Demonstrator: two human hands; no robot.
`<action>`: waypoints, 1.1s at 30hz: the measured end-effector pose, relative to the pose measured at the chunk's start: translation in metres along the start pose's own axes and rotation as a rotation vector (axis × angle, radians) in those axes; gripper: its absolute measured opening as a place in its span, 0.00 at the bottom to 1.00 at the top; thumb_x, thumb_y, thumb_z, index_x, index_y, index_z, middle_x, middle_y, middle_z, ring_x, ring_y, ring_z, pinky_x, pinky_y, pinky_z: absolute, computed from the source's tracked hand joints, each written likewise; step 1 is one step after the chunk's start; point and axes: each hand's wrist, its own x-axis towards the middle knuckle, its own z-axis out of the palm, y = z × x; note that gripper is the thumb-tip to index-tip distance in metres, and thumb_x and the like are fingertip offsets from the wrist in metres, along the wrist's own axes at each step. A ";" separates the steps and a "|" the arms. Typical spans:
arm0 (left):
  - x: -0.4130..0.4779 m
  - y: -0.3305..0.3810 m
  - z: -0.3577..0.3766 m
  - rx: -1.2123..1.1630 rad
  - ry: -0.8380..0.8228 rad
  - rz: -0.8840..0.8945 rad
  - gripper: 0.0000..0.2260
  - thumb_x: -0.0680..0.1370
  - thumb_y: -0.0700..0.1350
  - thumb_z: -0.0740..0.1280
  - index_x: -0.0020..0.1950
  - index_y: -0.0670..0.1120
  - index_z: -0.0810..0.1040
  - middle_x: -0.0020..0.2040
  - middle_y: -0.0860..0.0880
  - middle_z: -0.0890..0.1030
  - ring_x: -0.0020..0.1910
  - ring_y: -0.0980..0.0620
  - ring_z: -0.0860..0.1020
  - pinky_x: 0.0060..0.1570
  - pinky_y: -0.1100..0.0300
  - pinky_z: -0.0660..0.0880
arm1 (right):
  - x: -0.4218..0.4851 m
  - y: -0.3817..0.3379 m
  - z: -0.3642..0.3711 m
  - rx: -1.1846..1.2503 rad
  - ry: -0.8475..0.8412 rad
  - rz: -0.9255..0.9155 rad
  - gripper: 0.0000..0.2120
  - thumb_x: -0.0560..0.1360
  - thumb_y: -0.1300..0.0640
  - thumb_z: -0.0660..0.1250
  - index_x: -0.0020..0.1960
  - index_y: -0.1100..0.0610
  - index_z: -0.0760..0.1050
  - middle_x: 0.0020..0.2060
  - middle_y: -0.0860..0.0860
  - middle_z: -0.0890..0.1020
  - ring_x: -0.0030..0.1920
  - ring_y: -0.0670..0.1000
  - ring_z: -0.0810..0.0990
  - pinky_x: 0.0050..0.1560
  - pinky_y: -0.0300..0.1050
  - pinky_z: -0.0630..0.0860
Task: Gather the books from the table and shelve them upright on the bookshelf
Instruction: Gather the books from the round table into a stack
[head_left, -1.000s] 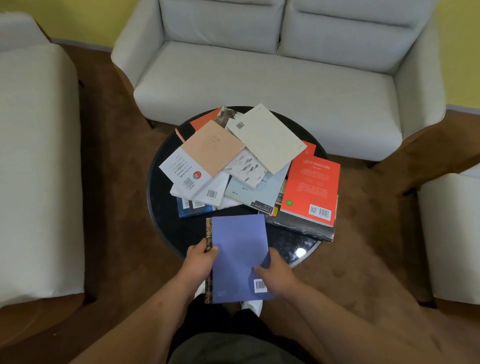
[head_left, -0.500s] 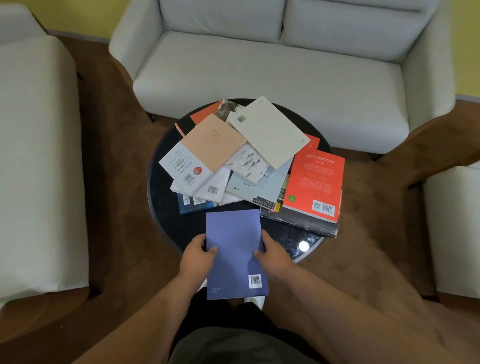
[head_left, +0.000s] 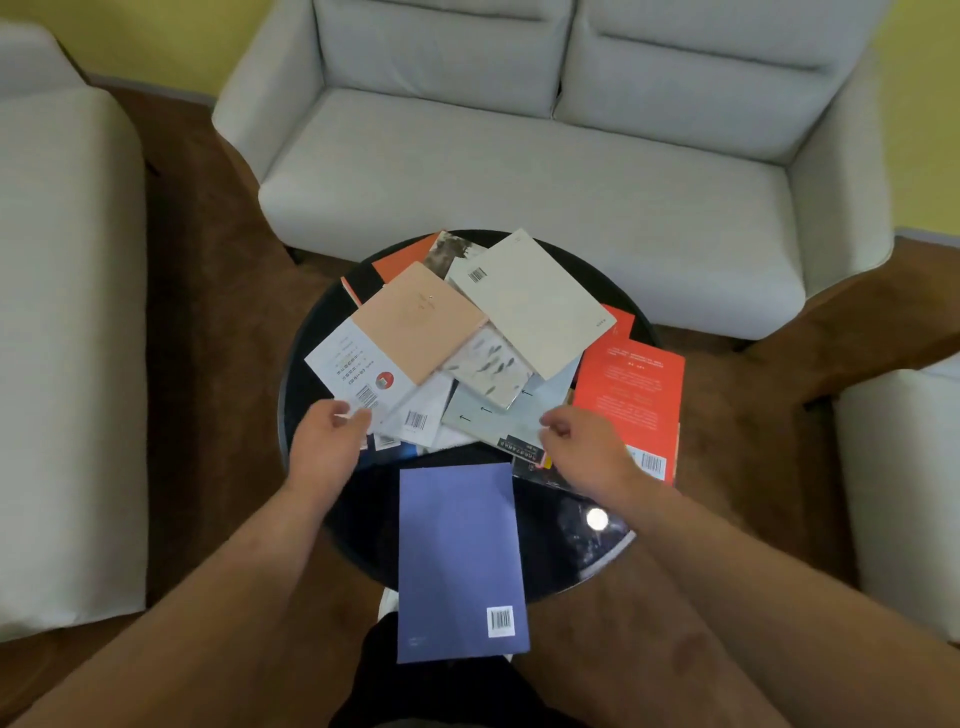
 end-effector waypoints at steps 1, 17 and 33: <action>0.019 0.007 -0.003 -0.041 0.024 -0.012 0.18 0.79 0.48 0.68 0.65 0.40 0.75 0.59 0.44 0.81 0.51 0.49 0.79 0.43 0.62 0.75 | 0.017 -0.005 -0.013 -0.004 0.013 -0.017 0.15 0.81 0.57 0.62 0.66 0.59 0.77 0.59 0.55 0.83 0.50 0.52 0.79 0.52 0.43 0.74; 0.109 0.030 -0.022 -0.378 -0.037 -0.210 0.18 0.77 0.38 0.71 0.66 0.40 0.74 0.57 0.42 0.83 0.45 0.49 0.82 0.46 0.52 0.79 | 0.149 -0.037 -0.064 -0.204 0.142 0.272 0.38 0.73 0.47 0.73 0.76 0.59 0.60 0.70 0.59 0.70 0.70 0.63 0.71 0.65 0.55 0.72; -0.001 0.036 -0.073 -0.656 -0.269 -0.215 0.14 0.84 0.39 0.59 0.66 0.49 0.78 0.55 0.47 0.86 0.55 0.48 0.85 0.50 0.51 0.81 | 0.047 -0.018 -0.082 0.676 0.064 0.293 0.09 0.81 0.57 0.66 0.60 0.51 0.75 0.59 0.56 0.82 0.62 0.61 0.80 0.57 0.53 0.76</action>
